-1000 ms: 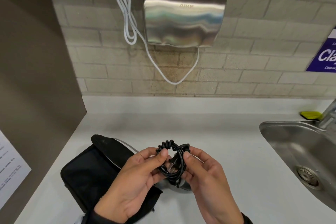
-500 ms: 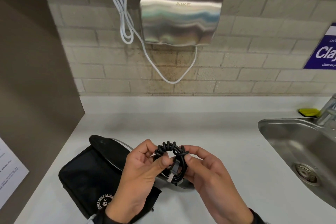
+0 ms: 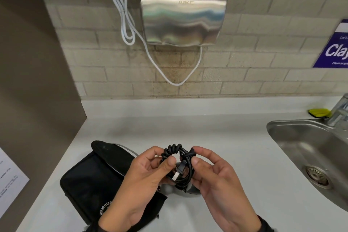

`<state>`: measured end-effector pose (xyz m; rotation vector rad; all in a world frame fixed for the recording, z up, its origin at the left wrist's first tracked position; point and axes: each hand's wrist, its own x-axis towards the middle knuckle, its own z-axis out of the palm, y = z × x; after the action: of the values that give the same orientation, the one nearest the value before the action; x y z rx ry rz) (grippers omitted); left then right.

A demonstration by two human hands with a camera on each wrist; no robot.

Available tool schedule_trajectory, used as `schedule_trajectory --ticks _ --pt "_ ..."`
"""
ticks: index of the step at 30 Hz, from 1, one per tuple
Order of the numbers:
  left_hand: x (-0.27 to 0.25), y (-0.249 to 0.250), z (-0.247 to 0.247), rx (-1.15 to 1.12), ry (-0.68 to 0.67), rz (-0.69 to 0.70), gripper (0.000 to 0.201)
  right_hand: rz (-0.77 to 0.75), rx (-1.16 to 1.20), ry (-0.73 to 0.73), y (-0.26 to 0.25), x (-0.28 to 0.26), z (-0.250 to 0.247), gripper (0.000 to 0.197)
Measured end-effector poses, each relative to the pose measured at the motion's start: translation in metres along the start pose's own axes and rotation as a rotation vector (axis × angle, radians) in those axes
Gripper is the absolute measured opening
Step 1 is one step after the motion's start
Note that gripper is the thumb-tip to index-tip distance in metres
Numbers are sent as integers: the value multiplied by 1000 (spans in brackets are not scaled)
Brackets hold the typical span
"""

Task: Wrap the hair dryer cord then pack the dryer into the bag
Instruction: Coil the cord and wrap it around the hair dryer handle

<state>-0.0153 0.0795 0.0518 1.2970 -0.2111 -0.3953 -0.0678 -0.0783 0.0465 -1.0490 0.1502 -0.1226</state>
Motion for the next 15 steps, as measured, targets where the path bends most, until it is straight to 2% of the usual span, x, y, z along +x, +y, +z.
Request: schedule_trajectory --ticks 9,12,13,15 --pt "-6 -2 -19 -22 -133 -162 30 -24 44 28 3 0 -2 46" --pt "-8 -2 -20 -25 -134 -192 33 -36 72 11 6 2 -1 65" --pt "-8 -2 -20 -38 -137 -209 35 -36 75 3 6 2 0 64" --pt "-9 -1 -20 -81 -140 -249 40 -34 79 -14 6 2 0 48"
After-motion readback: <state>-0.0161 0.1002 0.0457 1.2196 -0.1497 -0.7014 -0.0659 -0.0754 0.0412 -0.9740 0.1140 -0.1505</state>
